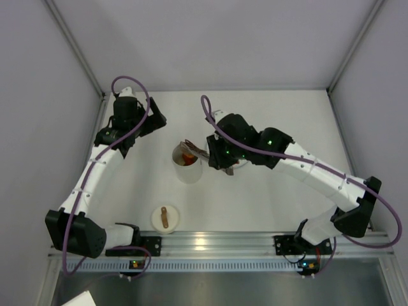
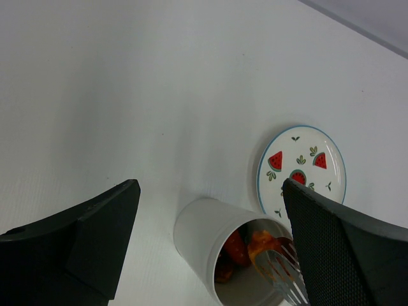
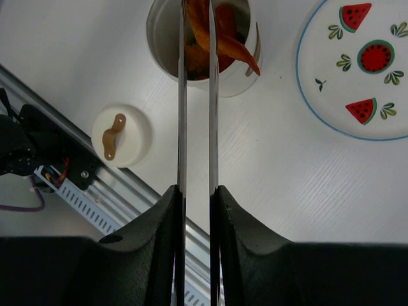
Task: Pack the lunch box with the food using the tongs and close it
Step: Place the fake food in the packing box.
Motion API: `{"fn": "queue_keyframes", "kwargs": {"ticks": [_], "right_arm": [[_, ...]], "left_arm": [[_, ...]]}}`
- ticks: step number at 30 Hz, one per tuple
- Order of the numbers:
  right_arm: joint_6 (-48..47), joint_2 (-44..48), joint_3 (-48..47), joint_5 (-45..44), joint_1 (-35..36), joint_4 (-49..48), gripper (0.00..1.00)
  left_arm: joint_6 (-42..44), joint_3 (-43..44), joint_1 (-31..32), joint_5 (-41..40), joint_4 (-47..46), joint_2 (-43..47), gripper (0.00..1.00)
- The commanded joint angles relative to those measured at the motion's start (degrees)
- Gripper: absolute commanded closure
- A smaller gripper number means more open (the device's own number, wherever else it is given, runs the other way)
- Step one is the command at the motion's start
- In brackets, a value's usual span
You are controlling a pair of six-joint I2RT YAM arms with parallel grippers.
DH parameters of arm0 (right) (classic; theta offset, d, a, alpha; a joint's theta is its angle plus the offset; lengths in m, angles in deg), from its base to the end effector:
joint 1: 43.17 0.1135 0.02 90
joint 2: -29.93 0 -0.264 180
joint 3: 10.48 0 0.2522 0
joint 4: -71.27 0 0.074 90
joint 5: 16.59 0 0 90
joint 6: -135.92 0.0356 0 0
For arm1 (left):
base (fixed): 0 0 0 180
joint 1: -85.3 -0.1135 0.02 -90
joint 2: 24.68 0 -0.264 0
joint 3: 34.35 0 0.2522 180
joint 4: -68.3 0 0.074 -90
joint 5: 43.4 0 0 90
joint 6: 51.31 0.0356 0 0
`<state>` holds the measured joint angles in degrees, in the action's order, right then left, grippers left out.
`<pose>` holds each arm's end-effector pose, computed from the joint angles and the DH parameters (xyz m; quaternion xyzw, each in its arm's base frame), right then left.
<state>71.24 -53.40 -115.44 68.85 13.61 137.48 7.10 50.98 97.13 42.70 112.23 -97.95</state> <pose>0.1677 0.2509 0.3918 -0.2351 0.8914 0.2257 0.3150 0.2781 -0.0558 0.3612 -0.1662 0.8578 -0.1520 0.4621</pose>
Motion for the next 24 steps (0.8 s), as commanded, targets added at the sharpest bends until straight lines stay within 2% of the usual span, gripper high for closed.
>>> {"fn": "queue_keyframes", "kwargs": {"ticks": [1, 6, 9, 10, 11, 16, 24], "right_arm": [[0.6, 1.7, 0.1, -2.2, 1.5, 0.3, 0.87], [0.3, 2.2, 1.1, -2.5, 1.7, 0.6, 0.82], [0.3, 2.0, 1.2, -2.6, 1.8, 0.6, 0.73], [0.3, 2.1, 1.2, -2.5, 1.8, 0.5, 0.66], [0.3, 2.0, 1.0, -2.6, 1.8, 0.4, 0.63], [-0.3, 2.2, -0.1, -2.9, 1.8, 0.4, 0.53], [-0.5, 2.6, -3.0, -6.4, 1.8, 1.3, 0.52]], "left_arm": [[0.0, 0.8, 0.2, -0.5, 0.0, 0.6, 0.01], [0.0, 0.9, 0.2, -0.6, -0.1, 0.5, 0.01], [-0.2, 0.8, 0.2, -0.4, -0.1, 0.4, 0.01], [-0.1, 0.8, 0.2, -0.4, -0.1, 0.4, 0.01], [-0.1, 0.8, 0.2, -0.4, 0.0, 0.4, 0.01], [0.0, 0.9, 0.2, -0.5, 0.0, 0.3, 0.01], [0.0, 0.9, 0.2, -0.4, -0.1, 0.2, 0.01]]}}
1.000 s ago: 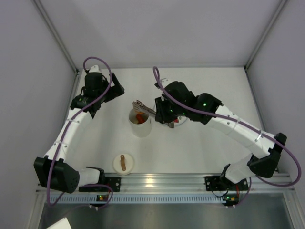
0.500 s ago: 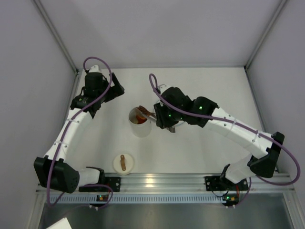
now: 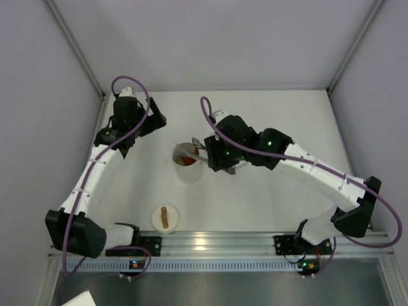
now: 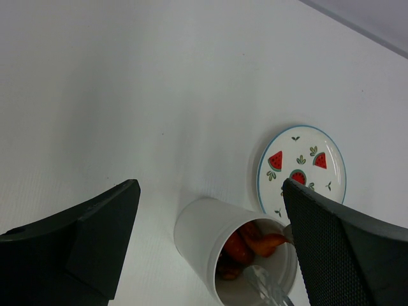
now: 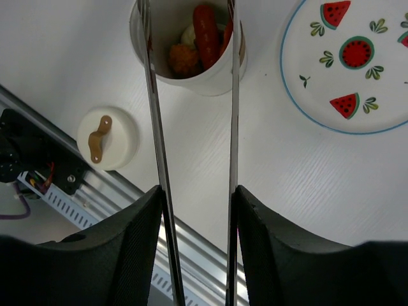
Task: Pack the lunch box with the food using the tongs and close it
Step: Place the fake food in the packing box.
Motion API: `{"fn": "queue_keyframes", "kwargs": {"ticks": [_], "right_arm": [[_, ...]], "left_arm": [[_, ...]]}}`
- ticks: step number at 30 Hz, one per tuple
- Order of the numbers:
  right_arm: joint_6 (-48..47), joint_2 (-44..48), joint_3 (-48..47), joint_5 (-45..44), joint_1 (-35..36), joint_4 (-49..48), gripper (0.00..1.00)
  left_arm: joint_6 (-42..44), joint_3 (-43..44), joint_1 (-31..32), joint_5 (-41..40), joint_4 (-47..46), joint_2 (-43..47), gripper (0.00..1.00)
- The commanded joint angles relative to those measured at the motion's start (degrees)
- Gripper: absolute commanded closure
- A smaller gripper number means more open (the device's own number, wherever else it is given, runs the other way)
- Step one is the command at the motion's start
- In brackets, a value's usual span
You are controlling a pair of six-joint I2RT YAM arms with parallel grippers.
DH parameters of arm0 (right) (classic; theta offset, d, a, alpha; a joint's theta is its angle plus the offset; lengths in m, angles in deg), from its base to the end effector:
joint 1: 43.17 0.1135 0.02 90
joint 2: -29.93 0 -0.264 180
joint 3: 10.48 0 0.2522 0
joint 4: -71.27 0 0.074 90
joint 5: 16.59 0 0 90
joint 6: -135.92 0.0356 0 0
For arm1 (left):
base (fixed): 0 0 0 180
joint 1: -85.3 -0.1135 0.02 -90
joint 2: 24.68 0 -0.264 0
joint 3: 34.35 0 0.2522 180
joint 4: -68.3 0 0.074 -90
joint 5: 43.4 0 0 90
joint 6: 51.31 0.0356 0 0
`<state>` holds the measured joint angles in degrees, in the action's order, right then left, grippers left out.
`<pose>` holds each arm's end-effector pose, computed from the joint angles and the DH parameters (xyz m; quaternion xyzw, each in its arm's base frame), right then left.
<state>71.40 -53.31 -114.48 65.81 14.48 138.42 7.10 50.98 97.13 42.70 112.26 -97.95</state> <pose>0.1646 0.2510 0.3859 -0.2330 0.8970 0.1999 0.3181 0.2781 -0.0558 0.3611 -0.1662 0.8579 -0.1519 0.4619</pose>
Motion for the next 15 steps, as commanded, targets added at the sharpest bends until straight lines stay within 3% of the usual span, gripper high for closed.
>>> {"fn": "queue_keyframes", "kwargs": {"ticks": [1, 10, 15], "right_arm": [[-0.7, 2.7, -4.8, -4.4, 0.9, 0.8, 0.52], [-1.2, 4.7, -9.5, -8.6, -0.9, 2.2, 0.5], [-1.0, 6.7, -6.0, -8.1, -7.4, 1.1, 0.5]], "left_arm": [[0.0, 0.9, 0.2, -0.4, 0.0, 0.3, 0.01], [0.0, 0.9, 0.2, -0.3, -0.1, 0.4, 0.01], [0.0, 0.9, 0.2, -0.3, 0.0, 0.5, 0.01]]}}
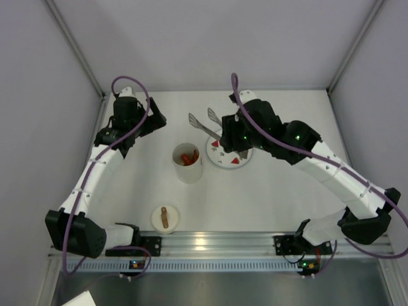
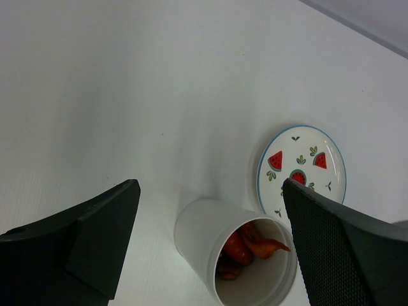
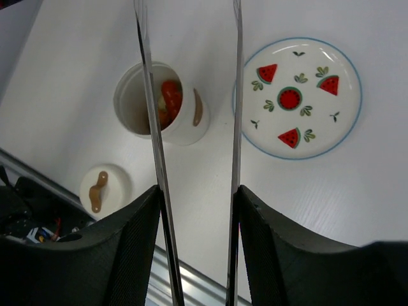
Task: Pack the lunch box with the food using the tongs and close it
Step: Place the fake food in the packing box, then place the clamp at the center of the board.
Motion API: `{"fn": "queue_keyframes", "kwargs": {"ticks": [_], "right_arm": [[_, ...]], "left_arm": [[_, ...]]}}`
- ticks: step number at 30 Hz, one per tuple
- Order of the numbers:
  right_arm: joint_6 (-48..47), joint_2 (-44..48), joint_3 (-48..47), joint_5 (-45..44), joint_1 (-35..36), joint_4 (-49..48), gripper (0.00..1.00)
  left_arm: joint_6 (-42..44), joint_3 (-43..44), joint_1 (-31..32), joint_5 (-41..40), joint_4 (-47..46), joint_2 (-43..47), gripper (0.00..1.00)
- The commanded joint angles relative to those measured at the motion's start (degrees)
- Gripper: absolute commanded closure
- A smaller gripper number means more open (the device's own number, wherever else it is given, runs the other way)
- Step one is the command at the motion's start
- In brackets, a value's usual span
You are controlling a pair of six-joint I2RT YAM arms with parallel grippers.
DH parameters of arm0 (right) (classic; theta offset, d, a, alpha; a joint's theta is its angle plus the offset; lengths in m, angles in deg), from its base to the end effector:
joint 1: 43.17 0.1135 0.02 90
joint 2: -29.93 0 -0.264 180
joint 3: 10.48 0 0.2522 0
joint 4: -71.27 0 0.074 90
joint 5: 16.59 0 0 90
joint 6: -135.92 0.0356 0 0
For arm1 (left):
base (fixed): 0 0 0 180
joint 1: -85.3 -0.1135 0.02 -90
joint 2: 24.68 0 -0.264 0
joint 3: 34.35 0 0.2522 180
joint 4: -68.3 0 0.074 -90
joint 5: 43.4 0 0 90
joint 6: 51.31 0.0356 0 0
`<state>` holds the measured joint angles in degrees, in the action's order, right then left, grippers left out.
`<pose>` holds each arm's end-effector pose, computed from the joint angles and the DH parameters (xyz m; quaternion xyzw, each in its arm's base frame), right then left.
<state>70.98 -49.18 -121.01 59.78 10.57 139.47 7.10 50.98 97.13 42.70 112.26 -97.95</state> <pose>0.1678 0.2146 0.4392 -0.1684 0.8733 0.2003 0.4110 0.2781 -0.0558 0.3611 -0.1662 0.8579 -0.1519 0.4619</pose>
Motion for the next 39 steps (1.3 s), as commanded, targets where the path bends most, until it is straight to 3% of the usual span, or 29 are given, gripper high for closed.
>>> {"fn": "queue_keyframes", "kwargs": {"ticks": [1, 11, 17, 28, 39], "right_arm": [[-0.4, 2.8, 2.4, -1.8, -4.7, -0.4, 0.5], [1.1, 4.8, 18.6, 3.7, -29.4, -8.9, 0.51], [2.6, 1.8, 25.8, -0.2, -36.9, -14.3, 0.52], [4.2, -9.3, 32.9, 1.8, -41.6, -21.8, 0.52], [3.2, -14.9, 37.2, 4.2, -41.7, -26.5, 0.41]], "left_arm": [[0.0, 0.9, 0.2, -0.3, 0.0, 0.5, 0.01], [0.2, 0.9, 0.2, -0.1, 0.0, 0.9, 0.01], [0.2, 1.0, 0.2, 0.6, -0.2, 0.9, 0.01], [0.7, 0.7, 0.2, 0.2, -0.2, 2.2, 0.01], [0.7, 0.6, 0.2, 0.5, -0.3, 2.3, 0.01]]}}
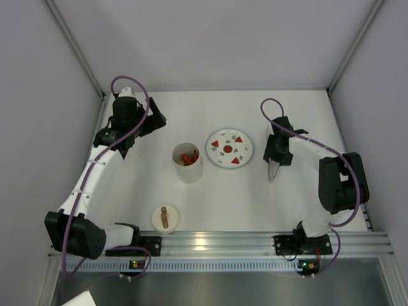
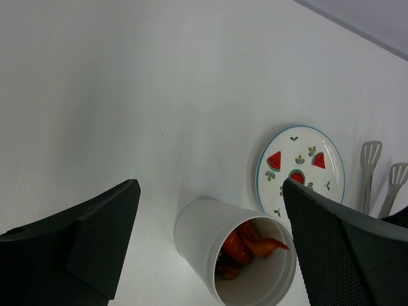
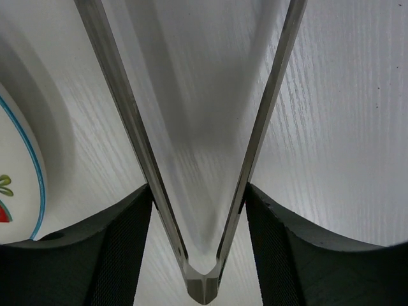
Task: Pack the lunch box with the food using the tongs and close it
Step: Place the clamp at the center of the board, then pick up the box lid from the center of the board.
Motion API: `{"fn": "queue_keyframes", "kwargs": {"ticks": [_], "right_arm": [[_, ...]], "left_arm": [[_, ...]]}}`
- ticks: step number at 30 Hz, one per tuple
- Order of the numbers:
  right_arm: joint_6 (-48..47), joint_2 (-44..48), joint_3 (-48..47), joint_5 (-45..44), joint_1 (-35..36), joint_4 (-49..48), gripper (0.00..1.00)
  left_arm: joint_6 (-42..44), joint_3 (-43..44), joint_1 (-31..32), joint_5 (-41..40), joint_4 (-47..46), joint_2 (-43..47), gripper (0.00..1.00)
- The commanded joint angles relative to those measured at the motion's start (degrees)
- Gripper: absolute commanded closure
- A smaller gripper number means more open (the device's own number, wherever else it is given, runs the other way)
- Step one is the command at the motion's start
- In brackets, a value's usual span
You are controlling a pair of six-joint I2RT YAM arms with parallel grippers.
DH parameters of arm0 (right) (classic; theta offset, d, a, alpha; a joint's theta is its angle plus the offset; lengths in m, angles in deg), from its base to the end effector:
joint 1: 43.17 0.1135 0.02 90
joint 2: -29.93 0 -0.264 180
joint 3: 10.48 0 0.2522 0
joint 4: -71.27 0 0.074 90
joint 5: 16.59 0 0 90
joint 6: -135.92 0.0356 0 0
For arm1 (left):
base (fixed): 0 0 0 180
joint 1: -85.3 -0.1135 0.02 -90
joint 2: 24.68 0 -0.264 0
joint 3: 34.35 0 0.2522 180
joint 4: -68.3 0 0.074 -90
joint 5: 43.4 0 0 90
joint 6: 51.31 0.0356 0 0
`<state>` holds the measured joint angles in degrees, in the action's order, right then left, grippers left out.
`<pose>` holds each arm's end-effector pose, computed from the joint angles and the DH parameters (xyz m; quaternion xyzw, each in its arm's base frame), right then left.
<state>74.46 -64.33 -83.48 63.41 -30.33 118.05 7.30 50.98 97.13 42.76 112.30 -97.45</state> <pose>0.3089 0.0641 0.1842 0.1500 0.9665 -0.0130 0.2077 0.2759 -0.0554 0.3634 -0.1642 0.8563 -0.1529 0.4652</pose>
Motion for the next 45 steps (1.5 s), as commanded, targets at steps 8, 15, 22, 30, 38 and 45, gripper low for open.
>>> {"fn": "queue_keyframes", "kwargs": {"ticks": [8, 15, 22, 30, 38, 45], "right_arm": [[-1.2, 3.8, -1.8, -0.6, -0.8, -2.5, 0.26], [-1.5, 10.4, -3.8, -2.0, 0.1, 1.8, 0.26], [0.5, 20.2, -9.3, -4.8, 23.7, 10.4, 0.38], [6.1, 13.9, -16.9, -6.3, 51.5, 10.0, 0.46], [4.9, -3.1, -29.9, -6.0, 62.1, 8.8, 0.49], [4.0, -13.6, -35.6, -2.2, 64.9, 7.0, 0.49]], "left_arm": [[0.5, 0.5, 0.2, 0.4, -0.4, 1.8, 0.01], [0.5, 0.5, 0.2, 0.3, -0.4, 1.7, 0.01], [0.5, 0.6, 0.2, 0.2, -0.4, 1.2, 0.01], [0.1, 0.8, 0.2, -2.2, 0.2, 1.5, 0.01], [0.0, 3.6, 0.2, -7.2, 2.8, 2.0, 0.01], [0.2, 4.4, 0.2, -10.0, 3.7, 2.5, 0.01]]}}
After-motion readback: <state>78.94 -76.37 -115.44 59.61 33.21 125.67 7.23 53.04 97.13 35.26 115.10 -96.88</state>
